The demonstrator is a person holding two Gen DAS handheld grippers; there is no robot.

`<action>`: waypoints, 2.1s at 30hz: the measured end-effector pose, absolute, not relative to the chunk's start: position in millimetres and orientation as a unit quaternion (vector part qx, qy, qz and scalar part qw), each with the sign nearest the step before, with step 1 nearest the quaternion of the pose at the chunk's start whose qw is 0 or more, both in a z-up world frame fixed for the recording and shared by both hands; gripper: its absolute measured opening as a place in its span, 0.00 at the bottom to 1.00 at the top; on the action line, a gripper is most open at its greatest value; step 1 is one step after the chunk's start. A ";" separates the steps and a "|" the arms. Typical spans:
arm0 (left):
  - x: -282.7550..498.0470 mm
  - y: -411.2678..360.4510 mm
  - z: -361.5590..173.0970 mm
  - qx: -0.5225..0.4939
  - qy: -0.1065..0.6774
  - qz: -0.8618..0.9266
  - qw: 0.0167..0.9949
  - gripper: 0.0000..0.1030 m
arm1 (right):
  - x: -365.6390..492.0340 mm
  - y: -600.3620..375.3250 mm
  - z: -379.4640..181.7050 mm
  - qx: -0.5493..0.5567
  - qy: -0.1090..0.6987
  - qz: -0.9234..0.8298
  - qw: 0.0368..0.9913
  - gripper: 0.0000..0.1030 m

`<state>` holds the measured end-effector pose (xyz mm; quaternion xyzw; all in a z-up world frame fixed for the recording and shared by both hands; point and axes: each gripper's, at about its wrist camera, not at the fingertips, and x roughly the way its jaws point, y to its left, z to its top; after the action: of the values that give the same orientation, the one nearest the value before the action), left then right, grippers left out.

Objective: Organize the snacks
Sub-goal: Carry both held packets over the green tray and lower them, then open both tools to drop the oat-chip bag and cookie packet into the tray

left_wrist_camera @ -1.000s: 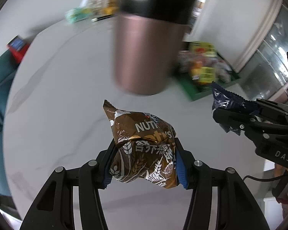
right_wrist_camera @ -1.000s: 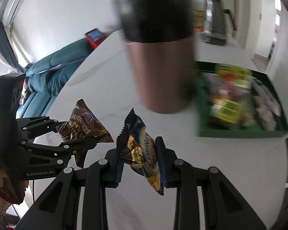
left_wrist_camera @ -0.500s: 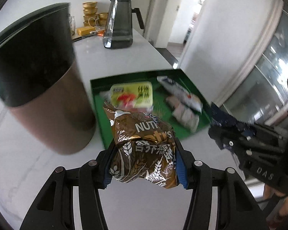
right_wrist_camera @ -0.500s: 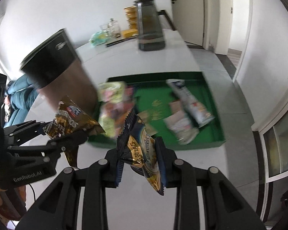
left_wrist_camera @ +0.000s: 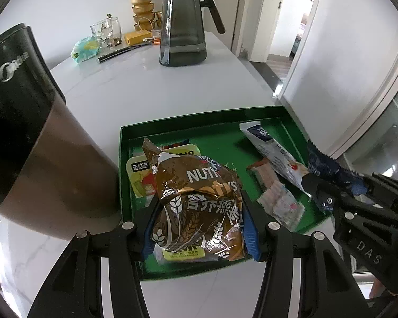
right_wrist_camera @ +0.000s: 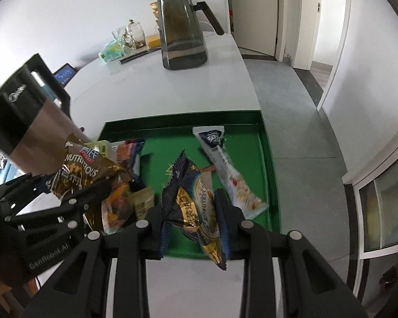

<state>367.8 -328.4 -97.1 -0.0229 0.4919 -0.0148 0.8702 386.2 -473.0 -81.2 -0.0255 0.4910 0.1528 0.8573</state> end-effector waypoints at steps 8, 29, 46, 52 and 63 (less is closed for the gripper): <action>384.6 -327.5 -111.7 -0.016 0.507 0.010 0.862 0.47 | 412.4 -477.9 -99.9 -0.022 0.515 0.150 0.843 0.07; 389.9 -327.2 -115.4 -0.006 0.518 0.023 0.855 0.60 | 426.2 -485.9 -104.8 0.025 0.536 0.143 0.832 0.59; 370.1 -333.4 -95.0 -0.008 0.506 -0.002 0.863 0.97 | 406.9 -497.0 -70.8 0.062 0.511 0.143 0.845 1.00; 344.1 -324.1 -77.5 -0.027 0.498 -0.017 0.867 0.97 | 387.7 -496.1 -53.6 0.060 0.496 0.145 0.854 1.00; 267.7 -278.6 -39.3 -0.043 0.456 -0.007 0.889 0.97 | 308.6 -456.7 -12.1 -0.003 0.421 0.147 0.895 1.00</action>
<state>267.7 -278.6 -39.3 -0.0434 0.4564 -0.0073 0.8887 308.6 -456.7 -12.1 -0.0033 0.4211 0.1473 0.8950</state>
